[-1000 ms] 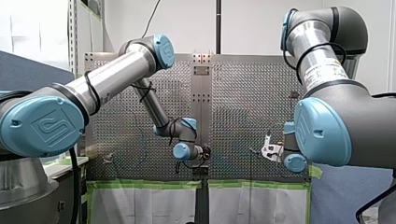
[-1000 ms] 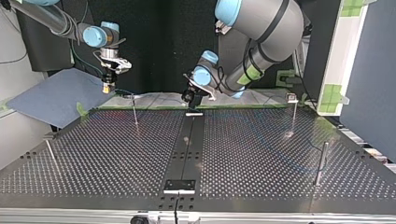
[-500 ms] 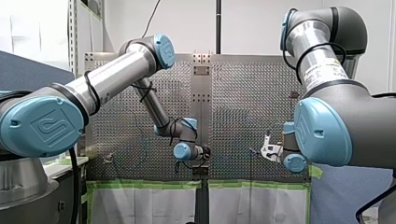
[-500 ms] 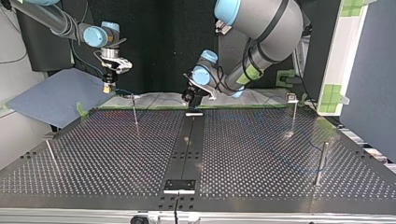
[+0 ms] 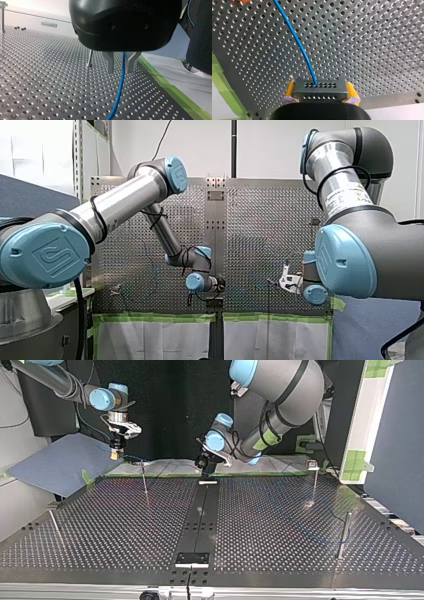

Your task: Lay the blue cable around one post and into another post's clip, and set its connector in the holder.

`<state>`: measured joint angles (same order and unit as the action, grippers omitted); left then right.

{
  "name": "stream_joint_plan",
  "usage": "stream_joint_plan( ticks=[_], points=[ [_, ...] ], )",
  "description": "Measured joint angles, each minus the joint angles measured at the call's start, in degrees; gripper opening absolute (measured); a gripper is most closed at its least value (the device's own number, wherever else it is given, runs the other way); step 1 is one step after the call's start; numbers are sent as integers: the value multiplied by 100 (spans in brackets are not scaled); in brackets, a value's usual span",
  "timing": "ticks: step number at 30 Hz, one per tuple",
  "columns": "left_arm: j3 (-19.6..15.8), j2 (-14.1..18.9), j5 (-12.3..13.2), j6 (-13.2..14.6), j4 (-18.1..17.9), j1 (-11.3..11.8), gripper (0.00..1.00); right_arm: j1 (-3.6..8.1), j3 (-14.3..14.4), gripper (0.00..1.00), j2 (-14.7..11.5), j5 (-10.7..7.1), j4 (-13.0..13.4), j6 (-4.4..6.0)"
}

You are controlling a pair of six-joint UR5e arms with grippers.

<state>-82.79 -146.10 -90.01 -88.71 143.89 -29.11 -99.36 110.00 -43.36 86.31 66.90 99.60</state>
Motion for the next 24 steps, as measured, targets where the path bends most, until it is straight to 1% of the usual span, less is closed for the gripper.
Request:
stream_joint_plan(
  ticks=[7, 21, 22, 24],
  points=[
    [-1, -1, -165, 27, 23, 0, 26, 3, -1, 2, 1, 0, 0, 0],
    [1, -1, -186, 54, 17, -8, 26, 0, -1, 2, 1, 0, -17, 0],
    [1, -1, -186, 60, 19, -8, 24, 0, 0, 2, 1, 0, -17, 0],
    [1, -1, -187, 68, 23, -8, 24, -1, 0, 2, 1, 0, -17, 0]
  ],
)
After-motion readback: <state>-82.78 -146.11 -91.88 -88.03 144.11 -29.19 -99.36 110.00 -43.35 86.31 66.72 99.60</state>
